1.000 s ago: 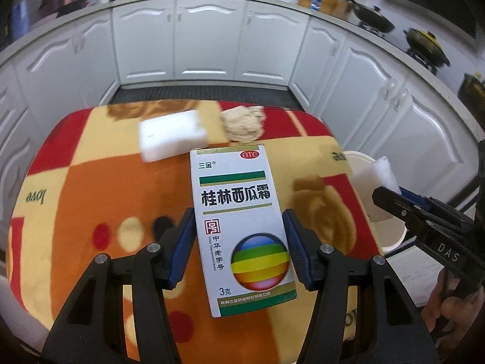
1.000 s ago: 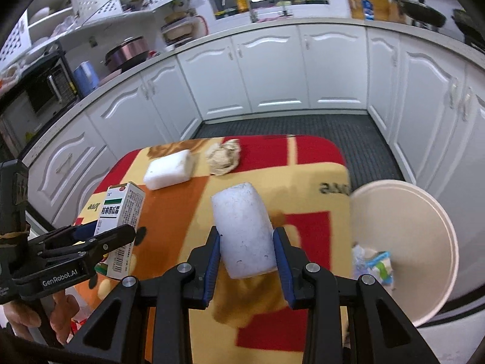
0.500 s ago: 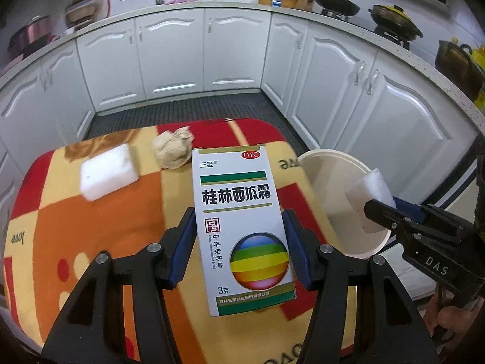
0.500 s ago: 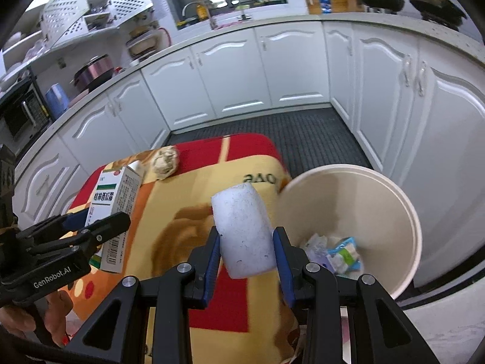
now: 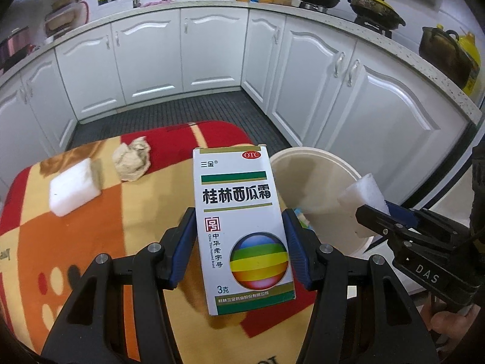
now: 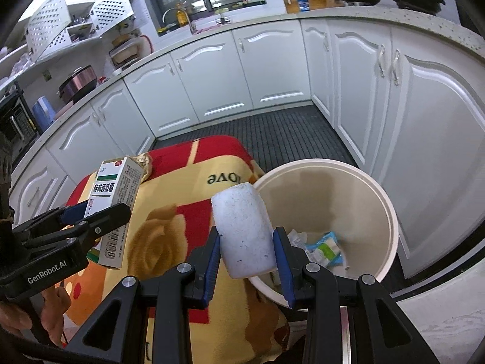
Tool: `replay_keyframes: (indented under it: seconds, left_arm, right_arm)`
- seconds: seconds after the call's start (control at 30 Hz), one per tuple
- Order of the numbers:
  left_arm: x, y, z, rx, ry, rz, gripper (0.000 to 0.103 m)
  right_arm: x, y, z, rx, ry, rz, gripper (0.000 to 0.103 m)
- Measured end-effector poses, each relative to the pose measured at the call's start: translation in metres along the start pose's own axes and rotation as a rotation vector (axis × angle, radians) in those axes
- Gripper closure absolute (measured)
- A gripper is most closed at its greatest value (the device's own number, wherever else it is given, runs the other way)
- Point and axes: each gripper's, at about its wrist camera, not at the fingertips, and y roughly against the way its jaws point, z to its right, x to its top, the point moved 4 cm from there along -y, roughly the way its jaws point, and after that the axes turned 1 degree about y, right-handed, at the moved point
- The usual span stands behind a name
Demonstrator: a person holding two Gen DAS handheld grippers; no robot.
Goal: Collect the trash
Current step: 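Carry the rainbow box and white foam block over the white bucket, then open the left tool to drop the box while the right tool drops the foam block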
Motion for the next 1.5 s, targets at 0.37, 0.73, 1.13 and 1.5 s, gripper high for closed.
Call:
replay_keyframes:
  seconds: [0.37, 0.73, 1.13, 1.5]
  left_arm:
    - [0.007, -0.031, 0.026, -0.081, 0.0, -0.06, 0.049]
    - [0.015, -0.062, 0.054, -0.127, -0.021, -0.091, 0.049]
    - [0.017, -0.084, 0.059, -0.16, 0.01, -0.135, 0.048]
    - [0.018, -0.09, 0.059, -0.169, 0.025, -0.139, 0.039]
  right_arm:
    - [-0.006, -0.003, 0.029, -0.043, -0.042, -0.02, 0.07]
    - [-0.015, -0.014, 0.063, -0.084, -0.099, -0.057, 0.07]
    - [-0.015, -0.028, 0.078, -0.104, -0.125, -0.073, 0.07]
    - [-0.013, -0.048, 0.092, -0.143, -0.164, -0.097, 0.049]
